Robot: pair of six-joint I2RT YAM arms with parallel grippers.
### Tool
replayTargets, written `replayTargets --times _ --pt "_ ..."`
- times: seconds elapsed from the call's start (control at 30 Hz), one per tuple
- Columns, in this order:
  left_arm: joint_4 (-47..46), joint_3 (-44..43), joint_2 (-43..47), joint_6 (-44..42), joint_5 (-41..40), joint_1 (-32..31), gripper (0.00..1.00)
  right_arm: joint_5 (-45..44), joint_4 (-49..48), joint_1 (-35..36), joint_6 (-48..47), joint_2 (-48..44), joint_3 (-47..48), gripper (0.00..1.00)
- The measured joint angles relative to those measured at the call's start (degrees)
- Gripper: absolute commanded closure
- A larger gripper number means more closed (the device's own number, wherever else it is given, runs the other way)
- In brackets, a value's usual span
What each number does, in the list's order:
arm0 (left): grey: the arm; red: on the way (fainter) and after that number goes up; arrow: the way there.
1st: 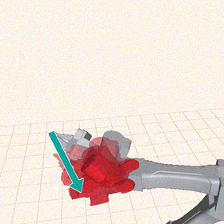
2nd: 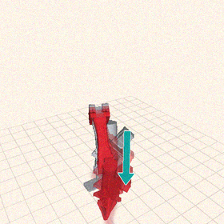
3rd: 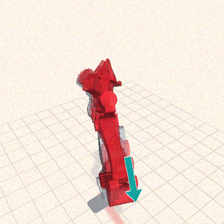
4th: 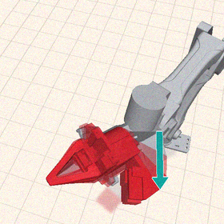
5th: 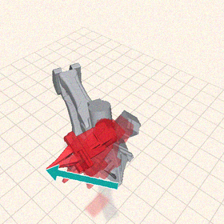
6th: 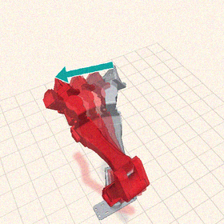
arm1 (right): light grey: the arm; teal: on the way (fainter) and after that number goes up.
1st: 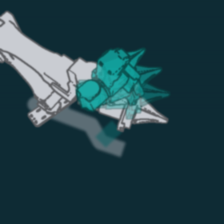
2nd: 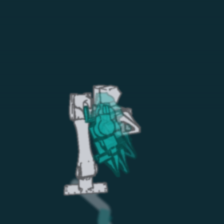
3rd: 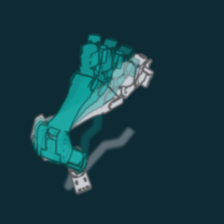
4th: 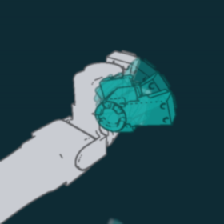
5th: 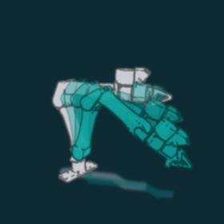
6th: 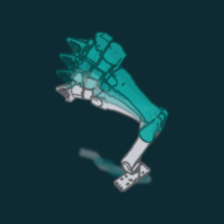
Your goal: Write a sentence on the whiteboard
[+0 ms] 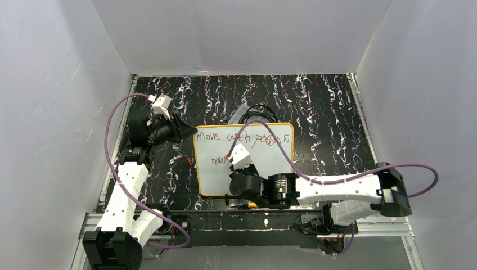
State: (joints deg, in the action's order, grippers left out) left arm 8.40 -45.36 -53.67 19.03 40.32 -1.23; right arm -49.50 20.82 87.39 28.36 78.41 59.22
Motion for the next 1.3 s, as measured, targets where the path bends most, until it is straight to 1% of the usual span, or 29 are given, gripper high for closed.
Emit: replayTargets --times 0.17,0.67,1.17,1.27,1.3 --pt "0.0 0.0 0.0 0.0 0.0 0.0 0.8 -0.3 -0.9 0.8 -1.4 -3.9 -2.4 0.99" --pt "0.0 0.0 0.0 0.0 0.0 0.0 0.8 1.5 -0.3 1.6 -1.0 -2.0 -2.4 0.99" --pt "0.0 0.0 0.0 0.0 0.0 0.0 0.8 0.6 2.3 2.1 2.8 1.1 -2.3 0.99" --pt "0.0 0.0 0.0 0.0 0.0 0.0 0.8 0.9 1.9 2.2 2.2 0.6 -2.5 0.99" --pt "0.0 0.0 0.0 0.0 0.0 0.0 0.77 1.3 1.2 2.1 1.4 -0.4 -3.1 0.99"
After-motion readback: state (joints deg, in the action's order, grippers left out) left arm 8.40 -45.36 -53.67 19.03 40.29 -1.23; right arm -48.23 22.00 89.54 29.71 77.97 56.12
